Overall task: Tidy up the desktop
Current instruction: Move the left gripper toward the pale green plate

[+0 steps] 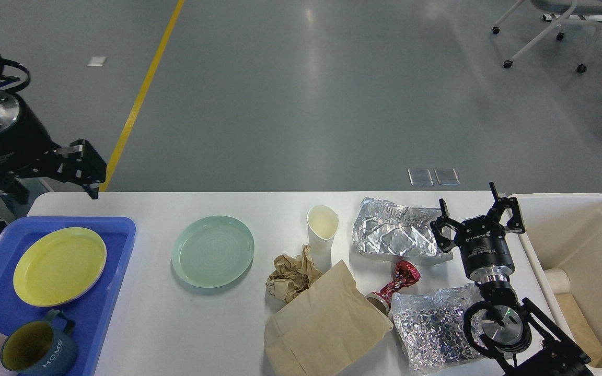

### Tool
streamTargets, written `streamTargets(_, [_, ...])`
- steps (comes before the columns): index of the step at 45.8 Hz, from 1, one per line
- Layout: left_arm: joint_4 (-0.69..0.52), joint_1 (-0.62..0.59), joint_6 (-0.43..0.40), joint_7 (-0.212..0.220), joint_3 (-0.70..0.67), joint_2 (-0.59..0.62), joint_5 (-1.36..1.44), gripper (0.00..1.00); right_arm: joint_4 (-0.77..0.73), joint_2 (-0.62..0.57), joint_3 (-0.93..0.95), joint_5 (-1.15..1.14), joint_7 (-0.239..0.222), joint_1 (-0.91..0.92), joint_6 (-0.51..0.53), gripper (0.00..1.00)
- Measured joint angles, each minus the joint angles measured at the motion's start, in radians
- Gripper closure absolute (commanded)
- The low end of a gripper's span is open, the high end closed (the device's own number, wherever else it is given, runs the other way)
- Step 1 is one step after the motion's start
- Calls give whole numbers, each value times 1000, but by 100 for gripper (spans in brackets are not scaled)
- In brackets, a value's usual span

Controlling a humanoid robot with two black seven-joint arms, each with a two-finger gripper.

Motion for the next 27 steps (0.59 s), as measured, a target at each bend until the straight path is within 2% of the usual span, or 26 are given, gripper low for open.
streamTargets(7, [-117,-138,-31,1,-10,-139,-151,5,0,0,0,0,0,0,0,0])
streamTargets(16, [-210,-303,-78,-4,-32,-176,-228,5,0,0,0,0,0,0,0,0])
streamTargets(27, [-181,-283,-81,-8,-52,-183,-251,4,0,0,0,0,0,0,0,0])
